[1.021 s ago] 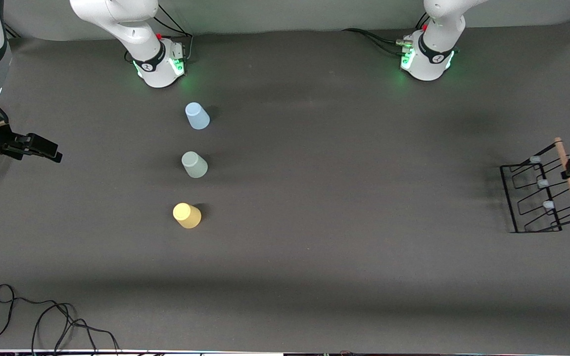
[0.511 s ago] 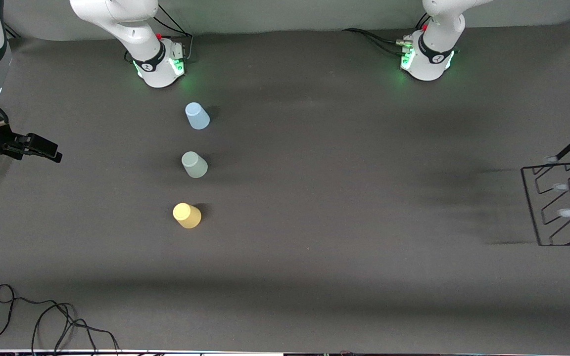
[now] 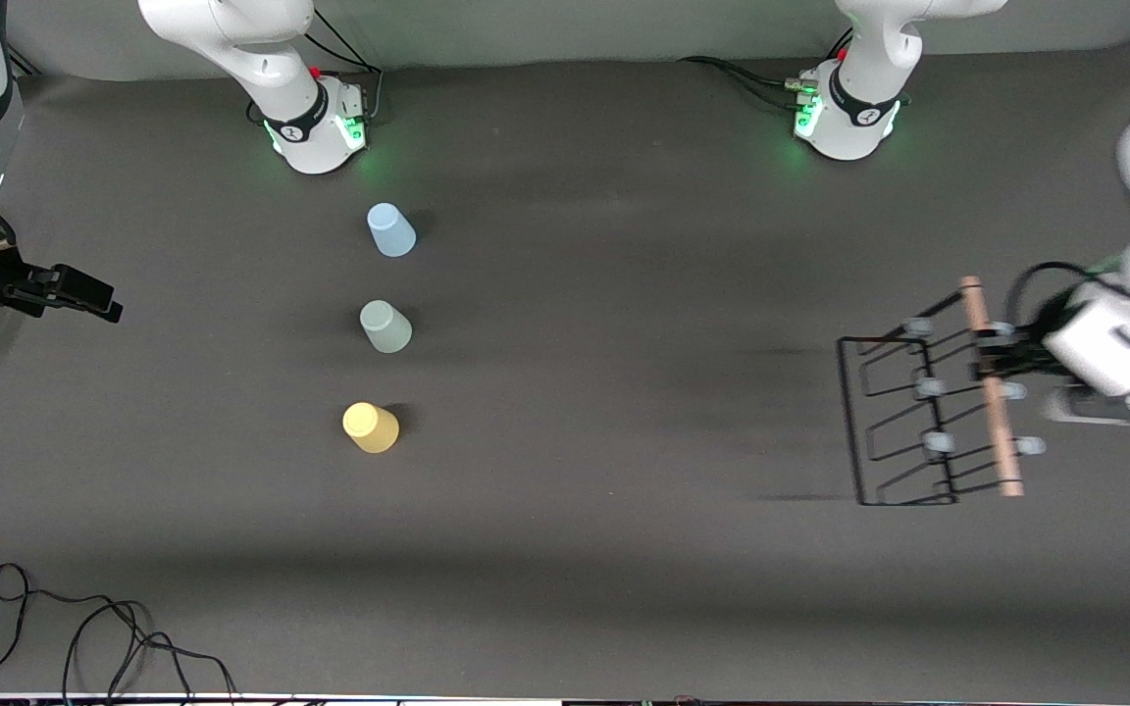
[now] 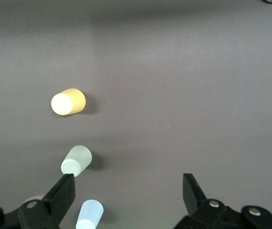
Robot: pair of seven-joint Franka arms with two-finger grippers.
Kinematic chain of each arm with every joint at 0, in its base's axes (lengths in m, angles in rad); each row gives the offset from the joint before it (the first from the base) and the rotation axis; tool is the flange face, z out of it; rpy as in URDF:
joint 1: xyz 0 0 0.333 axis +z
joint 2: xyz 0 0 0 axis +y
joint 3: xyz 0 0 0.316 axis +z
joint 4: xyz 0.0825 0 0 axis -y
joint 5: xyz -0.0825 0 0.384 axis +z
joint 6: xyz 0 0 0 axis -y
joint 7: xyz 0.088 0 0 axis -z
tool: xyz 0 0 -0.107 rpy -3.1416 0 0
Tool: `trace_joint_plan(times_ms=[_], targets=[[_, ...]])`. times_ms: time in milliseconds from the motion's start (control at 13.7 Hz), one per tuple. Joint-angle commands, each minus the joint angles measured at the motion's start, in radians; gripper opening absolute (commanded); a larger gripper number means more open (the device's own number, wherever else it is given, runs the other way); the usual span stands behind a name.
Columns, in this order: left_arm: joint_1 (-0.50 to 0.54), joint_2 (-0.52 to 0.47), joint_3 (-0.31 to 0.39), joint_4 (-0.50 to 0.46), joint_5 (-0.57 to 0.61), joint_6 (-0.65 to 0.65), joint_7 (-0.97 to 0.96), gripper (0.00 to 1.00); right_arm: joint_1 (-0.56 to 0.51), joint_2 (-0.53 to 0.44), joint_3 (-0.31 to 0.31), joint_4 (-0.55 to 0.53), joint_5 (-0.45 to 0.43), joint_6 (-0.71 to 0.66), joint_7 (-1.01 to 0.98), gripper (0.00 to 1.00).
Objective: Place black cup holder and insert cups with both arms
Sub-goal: 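Carry the rack to the table middle and lower it with the left gripper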
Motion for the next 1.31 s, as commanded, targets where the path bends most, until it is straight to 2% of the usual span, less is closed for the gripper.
trace_joint_plan(times_ms=[0,292,657,948,1240], targets=[[-0.122,0.061,0.006,0.100,-0.008,-0.020,-0.180,0.00,0.005,0.003,-0.007,0.013,-0.020,-0.012,-0.017,1.00],[-0.315,0.174,0.006,0.198,-0.011,0.000,-0.366,0.00,0.005,0.003,-0.007,0.013,-0.020,-0.012,-0.017,1.00],[-0.502,0.255,0.008,0.205,-0.002,0.144,-0.630,0.00,0.005,0.003,-0.007,0.013,-0.020,-0.014,-0.017,1.00],[-0.576,0.305,0.008,0.206,0.004,0.192,-0.741,0.00,0.005,0.003,-0.007,0.013,-0.020,-0.014,-0.017,1.00],[-0.599,0.352,0.008,0.206,0.012,0.253,-0.758,0.00,0.005,0.003,-0.007,0.012,-0.020,-0.025,-0.022,1.00]])
